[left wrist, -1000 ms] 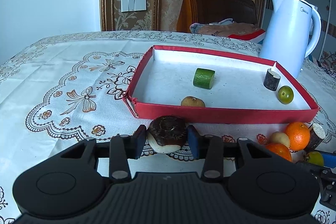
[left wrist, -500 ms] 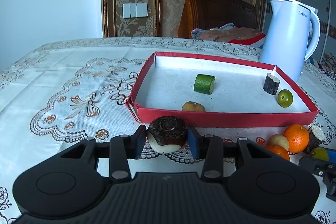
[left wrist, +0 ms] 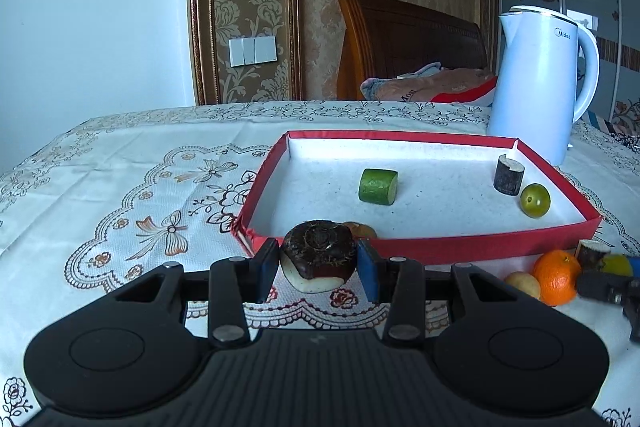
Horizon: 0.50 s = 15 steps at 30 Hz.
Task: Organize fruits
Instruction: 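Carry the chocolate cake and green tomato over the red tray with both grippers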
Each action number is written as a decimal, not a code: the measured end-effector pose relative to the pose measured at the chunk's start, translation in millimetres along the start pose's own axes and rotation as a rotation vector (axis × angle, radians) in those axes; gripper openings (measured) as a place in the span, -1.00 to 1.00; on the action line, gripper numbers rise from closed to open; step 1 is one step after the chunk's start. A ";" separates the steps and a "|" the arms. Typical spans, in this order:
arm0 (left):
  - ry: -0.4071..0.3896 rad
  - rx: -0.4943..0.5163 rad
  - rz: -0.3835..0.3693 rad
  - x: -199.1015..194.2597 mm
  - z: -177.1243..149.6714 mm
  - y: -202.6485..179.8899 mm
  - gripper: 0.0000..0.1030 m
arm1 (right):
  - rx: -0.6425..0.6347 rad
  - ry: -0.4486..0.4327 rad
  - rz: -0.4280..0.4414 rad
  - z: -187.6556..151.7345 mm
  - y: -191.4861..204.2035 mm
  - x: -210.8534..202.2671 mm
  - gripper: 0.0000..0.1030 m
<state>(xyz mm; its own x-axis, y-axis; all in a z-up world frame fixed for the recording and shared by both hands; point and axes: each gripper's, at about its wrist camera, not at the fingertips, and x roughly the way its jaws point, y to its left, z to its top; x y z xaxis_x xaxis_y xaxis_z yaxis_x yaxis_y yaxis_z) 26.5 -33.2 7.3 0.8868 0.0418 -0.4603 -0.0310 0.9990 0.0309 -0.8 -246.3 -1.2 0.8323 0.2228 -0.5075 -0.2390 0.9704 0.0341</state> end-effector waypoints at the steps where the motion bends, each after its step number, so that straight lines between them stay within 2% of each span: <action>1: -0.001 0.004 0.003 0.8 1.5 -1.4 -0.19 | -0.002 -0.005 -0.007 3.7 -1.0 0.7 -0.40; 7: 0.014 -0.023 -0.010 10.0 12.7 -4.1 -0.19 | -0.010 -0.045 -0.061 30.1 -8.2 11.9 -0.40; 15: 0.030 -0.046 -0.002 24.6 21.1 -5.4 -0.19 | -0.010 -0.025 -0.103 40.9 -18.1 35.9 -0.40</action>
<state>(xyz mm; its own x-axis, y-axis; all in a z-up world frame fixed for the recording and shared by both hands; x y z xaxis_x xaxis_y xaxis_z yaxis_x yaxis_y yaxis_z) 58.2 -37.8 14.5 0.8728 0.0398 -0.4865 -0.0514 0.9986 -0.0104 53.9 -252.1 15.2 0.8652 0.1240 -0.4859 -0.1563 0.9874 -0.0263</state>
